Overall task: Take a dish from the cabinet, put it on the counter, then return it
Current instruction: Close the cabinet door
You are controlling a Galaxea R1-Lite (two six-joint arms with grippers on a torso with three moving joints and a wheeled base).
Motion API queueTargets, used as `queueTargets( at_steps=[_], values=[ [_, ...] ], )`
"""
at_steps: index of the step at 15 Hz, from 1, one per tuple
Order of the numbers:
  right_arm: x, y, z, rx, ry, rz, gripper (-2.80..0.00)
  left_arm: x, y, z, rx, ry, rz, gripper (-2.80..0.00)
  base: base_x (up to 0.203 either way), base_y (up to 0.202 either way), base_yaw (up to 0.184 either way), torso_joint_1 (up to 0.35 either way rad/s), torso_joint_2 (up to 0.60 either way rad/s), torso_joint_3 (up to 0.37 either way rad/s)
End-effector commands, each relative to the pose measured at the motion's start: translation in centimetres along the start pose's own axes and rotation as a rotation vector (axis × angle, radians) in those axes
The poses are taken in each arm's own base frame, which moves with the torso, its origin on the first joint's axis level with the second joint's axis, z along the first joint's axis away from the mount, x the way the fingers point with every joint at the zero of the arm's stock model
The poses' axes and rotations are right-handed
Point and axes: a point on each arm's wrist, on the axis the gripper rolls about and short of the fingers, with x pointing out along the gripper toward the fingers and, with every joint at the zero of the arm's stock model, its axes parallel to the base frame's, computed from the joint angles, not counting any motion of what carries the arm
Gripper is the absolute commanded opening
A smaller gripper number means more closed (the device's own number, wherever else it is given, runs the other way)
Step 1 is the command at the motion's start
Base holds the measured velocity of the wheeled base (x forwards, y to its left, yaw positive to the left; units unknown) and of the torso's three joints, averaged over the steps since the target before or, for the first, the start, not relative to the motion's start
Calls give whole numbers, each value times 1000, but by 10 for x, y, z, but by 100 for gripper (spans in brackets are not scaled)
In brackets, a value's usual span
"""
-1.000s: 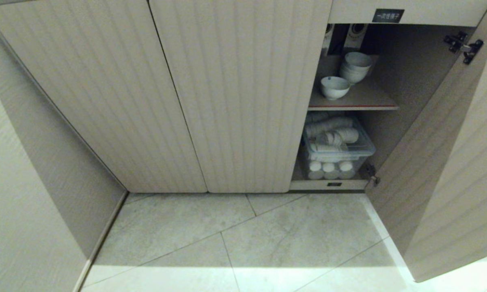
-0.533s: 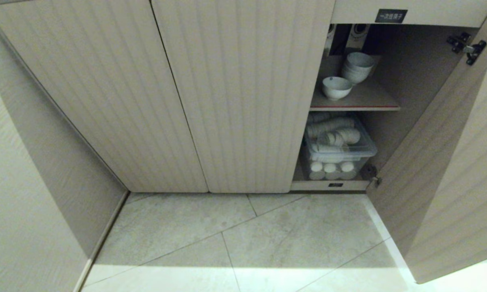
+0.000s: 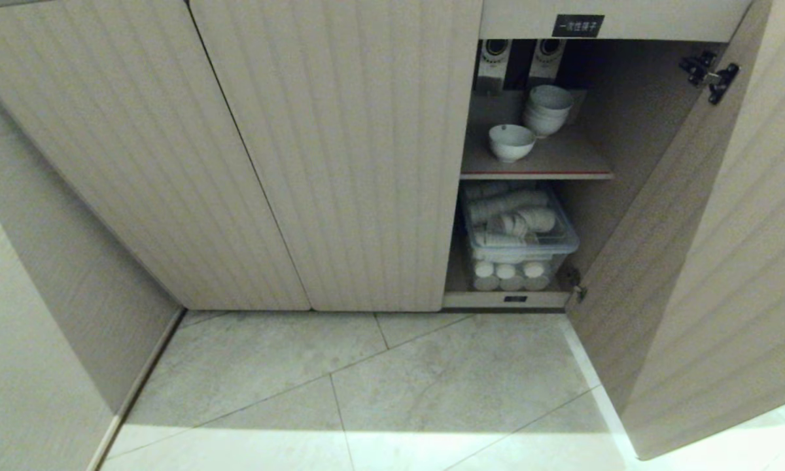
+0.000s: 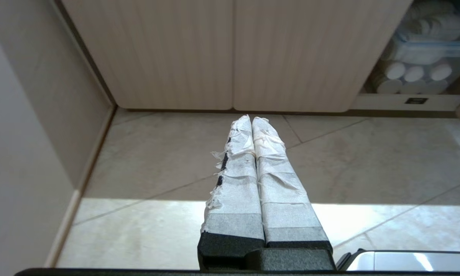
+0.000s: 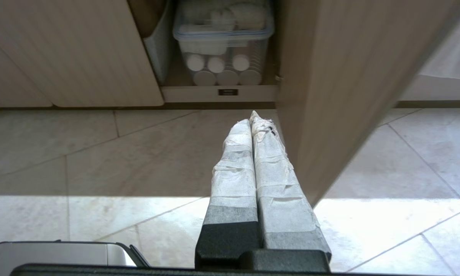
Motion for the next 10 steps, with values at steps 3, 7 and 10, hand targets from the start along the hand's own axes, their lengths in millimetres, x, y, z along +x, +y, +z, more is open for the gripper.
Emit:
queueTargets(
  at_steps=[3, 7, 10],
  values=[
    [0, 0, 0, 0, 1, 0, -280, 0, 0, 0, 0, -1, 0, -280, 0, -195, 0, 0, 4, 4],
    [0, 0, 0, 0, 1, 0, -280, 0, 0, 0, 0, -1, 0, -280, 0, -196, 0, 3, 3, 2],
    [0, 0, 0, 0, 1, 0, -280, 0, 0, 0, 0, -1, 0, -280, 0, -196, 1, 2, 3, 1]
  ],
)
